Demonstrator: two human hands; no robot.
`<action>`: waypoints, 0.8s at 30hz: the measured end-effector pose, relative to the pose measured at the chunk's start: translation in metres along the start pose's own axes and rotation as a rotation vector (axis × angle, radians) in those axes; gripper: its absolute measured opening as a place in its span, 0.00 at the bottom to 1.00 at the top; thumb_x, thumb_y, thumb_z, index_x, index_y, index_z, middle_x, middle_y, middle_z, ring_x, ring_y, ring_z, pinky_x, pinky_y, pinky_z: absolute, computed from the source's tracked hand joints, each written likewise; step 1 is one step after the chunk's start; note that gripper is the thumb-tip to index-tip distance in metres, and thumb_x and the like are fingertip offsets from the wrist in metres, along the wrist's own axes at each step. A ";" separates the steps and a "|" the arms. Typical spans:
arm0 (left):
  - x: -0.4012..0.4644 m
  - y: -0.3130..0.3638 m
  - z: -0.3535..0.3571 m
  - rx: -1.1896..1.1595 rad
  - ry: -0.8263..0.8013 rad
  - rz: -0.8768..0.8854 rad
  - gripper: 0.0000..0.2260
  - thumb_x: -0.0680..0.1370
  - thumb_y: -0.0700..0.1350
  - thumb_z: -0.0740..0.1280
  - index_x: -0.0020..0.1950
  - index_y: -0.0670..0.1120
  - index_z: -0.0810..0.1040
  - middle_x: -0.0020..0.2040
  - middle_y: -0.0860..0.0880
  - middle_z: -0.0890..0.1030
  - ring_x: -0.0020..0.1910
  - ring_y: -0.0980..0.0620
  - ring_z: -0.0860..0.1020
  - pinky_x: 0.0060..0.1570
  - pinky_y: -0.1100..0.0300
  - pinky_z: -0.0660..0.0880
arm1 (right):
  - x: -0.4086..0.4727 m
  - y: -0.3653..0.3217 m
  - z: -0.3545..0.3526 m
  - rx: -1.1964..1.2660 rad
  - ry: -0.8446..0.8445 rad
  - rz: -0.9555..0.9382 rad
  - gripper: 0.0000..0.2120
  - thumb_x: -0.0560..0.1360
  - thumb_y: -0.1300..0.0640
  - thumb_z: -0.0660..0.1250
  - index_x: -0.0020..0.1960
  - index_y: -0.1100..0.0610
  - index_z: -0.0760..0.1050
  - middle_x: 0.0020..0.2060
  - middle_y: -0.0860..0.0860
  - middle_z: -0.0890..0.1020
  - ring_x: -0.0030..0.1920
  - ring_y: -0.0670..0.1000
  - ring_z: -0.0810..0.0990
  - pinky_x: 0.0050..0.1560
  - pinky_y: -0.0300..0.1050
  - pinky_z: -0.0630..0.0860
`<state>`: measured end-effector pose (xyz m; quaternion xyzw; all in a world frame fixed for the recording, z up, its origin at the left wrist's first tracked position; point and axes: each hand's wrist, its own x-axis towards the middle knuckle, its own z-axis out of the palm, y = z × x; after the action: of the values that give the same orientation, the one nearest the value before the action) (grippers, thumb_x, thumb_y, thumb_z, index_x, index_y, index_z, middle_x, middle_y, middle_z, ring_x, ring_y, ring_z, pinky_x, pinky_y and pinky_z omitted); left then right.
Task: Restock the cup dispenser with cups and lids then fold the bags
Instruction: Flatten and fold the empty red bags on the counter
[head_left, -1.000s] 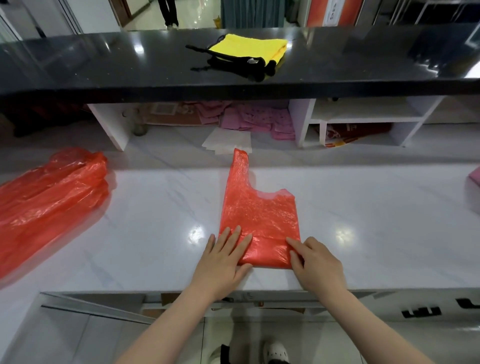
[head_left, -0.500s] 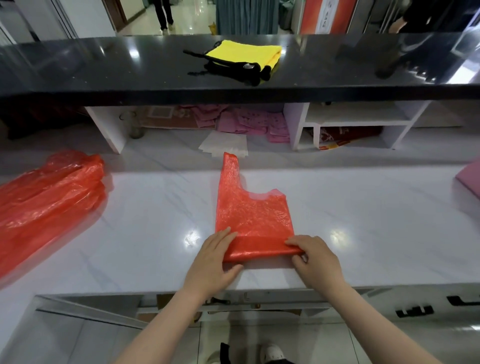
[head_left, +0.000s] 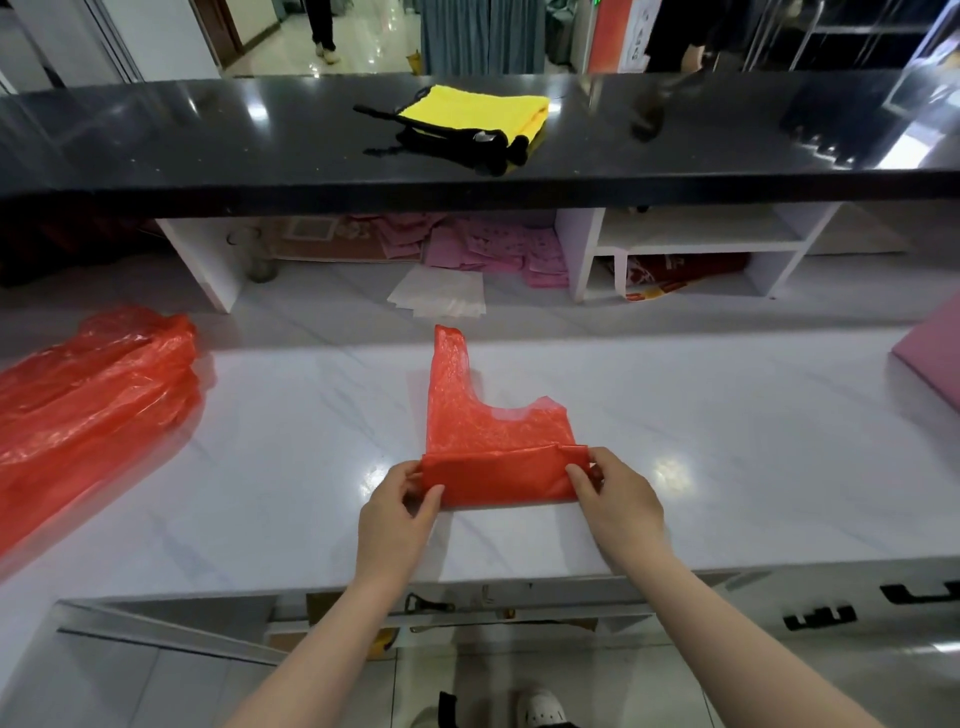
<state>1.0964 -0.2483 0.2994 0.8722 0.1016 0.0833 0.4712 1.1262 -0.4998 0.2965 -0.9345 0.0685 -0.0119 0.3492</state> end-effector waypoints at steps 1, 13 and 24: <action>0.000 0.001 0.001 0.010 0.009 -0.003 0.12 0.76 0.48 0.69 0.57 0.57 0.71 0.44 0.63 0.77 0.43 0.66 0.77 0.36 0.75 0.71 | -0.001 -0.001 0.001 -0.023 0.010 -0.003 0.08 0.75 0.35 0.55 0.50 0.35 0.67 0.38 0.34 0.75 0.39 0.38 0.75 0.33 0.35 0.67; -0.001 0.006 0.008 0.470 -0.069 0.474 0.29 0.70 0.31 0.71 0.71 0.45 0.72 0.72 0.38 0.67 0.70 0.37 0.66 0.66 0.40 0.63 | 0.004 -0.009 0.008 -0.237 0.047 -0.038 0.18 0.79 0.43 0.60 0.66 0.46 0.65 0.54 0.45 0.75 0.44 0.50 0.78 0.34 0.43 0.71; 0.006 -0.004 0.012 0.703 -0.392 0.342 0.26 0.82 0.56 0.50 0.78 0.57 0.44 0.76 0.58 0.39 0.74 0.56 0.35 0.71 0.55 0.32 | 0.009 0.001 0.008 -0.506 -0.369 -0.419 0.33 0.77 0.33 0.45 0.78 0.42 0.41 0.74 0.38 0.38 0.73 0.40 0.33 0.73 0.49 0.34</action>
<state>1.1046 -0.2541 0.2904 0.9831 -0.1137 -0.0467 0.1354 1.1354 -0.4967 0.2894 -0.9714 -0.1876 0.1025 0.1037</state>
